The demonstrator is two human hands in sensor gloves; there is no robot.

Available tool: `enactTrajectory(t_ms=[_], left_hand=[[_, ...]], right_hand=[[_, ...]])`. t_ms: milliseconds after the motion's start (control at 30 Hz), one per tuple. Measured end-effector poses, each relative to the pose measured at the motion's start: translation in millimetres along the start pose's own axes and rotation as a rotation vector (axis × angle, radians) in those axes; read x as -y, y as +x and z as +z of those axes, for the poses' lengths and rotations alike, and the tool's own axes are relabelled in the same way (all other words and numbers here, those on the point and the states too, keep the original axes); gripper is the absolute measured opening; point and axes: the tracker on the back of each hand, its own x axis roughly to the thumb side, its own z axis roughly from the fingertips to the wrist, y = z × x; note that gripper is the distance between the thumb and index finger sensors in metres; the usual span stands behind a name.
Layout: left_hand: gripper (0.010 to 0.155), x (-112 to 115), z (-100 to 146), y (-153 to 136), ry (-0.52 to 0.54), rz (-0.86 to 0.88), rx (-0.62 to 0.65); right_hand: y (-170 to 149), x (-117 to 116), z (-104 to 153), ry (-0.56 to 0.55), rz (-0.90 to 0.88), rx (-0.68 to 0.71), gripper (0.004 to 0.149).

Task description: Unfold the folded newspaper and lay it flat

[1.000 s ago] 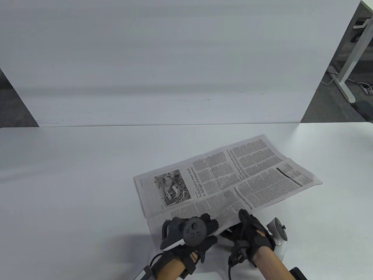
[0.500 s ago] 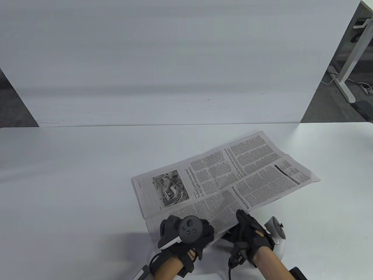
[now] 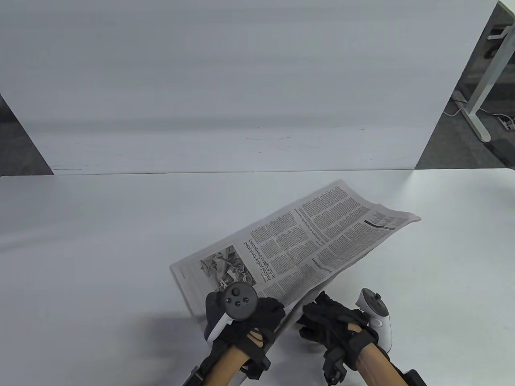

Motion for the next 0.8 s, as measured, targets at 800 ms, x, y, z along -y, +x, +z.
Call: enactTrajectory(t_ms=[800], left_hand=[[0.038, -145.6, 18.7, -12.0, 0.188, 0.226, -0.135]], right_hand=[[75.7, 125.2, 37.6, -0.159, 0.376, -0.111, 0.056]])
